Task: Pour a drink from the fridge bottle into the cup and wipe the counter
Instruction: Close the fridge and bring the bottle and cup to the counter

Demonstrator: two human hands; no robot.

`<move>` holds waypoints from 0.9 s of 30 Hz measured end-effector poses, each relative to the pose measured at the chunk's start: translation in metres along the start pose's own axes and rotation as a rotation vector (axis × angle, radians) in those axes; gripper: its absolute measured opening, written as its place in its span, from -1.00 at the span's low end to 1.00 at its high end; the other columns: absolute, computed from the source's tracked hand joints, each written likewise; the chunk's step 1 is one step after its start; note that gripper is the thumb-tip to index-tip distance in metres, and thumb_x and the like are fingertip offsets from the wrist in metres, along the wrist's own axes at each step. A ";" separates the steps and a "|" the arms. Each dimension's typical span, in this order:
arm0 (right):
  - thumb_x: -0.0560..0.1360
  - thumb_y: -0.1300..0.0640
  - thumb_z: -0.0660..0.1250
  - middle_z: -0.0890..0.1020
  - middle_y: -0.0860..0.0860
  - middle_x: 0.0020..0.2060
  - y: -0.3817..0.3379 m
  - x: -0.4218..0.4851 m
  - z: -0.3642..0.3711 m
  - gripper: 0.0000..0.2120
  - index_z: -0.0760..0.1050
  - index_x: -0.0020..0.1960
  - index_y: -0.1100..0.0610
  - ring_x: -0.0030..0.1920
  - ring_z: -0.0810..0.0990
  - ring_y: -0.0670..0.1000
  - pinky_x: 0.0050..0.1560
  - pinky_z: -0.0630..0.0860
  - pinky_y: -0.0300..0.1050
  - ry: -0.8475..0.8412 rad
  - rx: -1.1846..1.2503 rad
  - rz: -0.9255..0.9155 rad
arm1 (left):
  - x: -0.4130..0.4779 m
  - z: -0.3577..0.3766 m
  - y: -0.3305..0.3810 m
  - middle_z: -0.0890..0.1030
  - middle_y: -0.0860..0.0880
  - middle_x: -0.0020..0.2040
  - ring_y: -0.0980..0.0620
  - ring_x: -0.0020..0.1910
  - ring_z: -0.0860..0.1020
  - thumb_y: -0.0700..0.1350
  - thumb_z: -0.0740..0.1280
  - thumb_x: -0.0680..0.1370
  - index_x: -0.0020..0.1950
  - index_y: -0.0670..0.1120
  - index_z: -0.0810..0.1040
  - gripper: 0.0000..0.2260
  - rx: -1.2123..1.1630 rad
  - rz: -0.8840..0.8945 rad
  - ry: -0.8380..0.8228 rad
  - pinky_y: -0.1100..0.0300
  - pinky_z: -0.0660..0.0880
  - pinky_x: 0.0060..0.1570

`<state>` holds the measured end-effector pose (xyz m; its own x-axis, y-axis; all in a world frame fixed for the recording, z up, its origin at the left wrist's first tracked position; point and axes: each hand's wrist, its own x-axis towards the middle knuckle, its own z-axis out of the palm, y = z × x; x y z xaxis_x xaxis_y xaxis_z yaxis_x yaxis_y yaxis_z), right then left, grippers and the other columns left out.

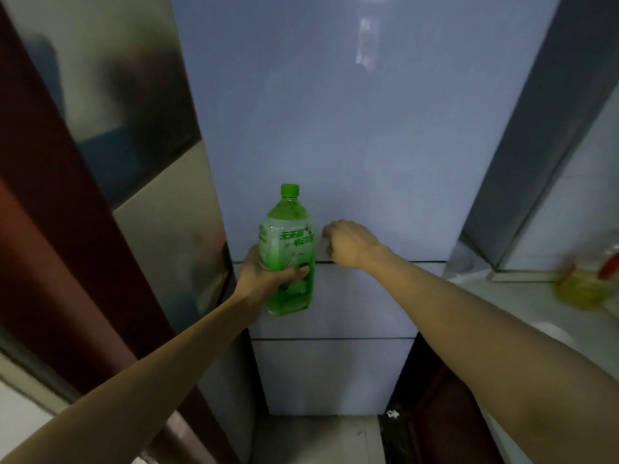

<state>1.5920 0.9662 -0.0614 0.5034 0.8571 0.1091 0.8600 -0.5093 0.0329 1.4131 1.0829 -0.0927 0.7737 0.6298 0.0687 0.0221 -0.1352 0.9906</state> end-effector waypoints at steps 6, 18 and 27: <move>0.55 0.19 0.19 0.55 0.23 0.15 0.071 -0.078 0.040 -0.71 0.47 0.20 0.30 0.08 0.56 0.19 -0.11 0.43 -0.08 -0.276 -0.018 0.072 | 0.016 0.084 -0.007 0.73 -0.10 0.02 -0.09 -0.01 0.71 -0.03 0.70 0.09 0.21 -0.17 0.57 -0.25 -0.049 -0.044 -0.124 -0.04 0.68 -0.08; 0.52 0.21 0.22 0.59 0.20 0.00 0.206 -0.198 0.051 -0.85 0.49 0.03 0.26 -0.10 0.56 0.18 -0.24 0.34 -0.10 -0.158 0.061 0.307 | -0.004 0.278 -0.023 0.74 0.05 -0.02 0.04 0.00 0.70 -0.05 0.73 0.10 0.09 0.03 0.63 -0.40 0.079 -0.008 -0.473 0.02 0.65 0.01; 0.51 0.15 0.20 0.55 0.15 0.15 0.286 -0.287 0.064 -0.67 0.46 0.23 0.22 0.12 0.54 0.16 0.00 0.51 -0.01 -0.194 0.042 0.500 | -0.011 0.383 -0.032 0.72 0.08 0.04 0.07 0.05 0.69 0.14 0.71 0.05 0.19 0.05 0.59 -0.25 0.138 -0.047 -0.652 -0.07 0.63 0.11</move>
<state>1.6985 0.5795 -0.1465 0.8554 0.5112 -0.0840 0.5117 -0.8590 -0.0165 1.6463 0.7872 -0.1704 0.9934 0.0514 -0.1026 0.1121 -0.2427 0.9636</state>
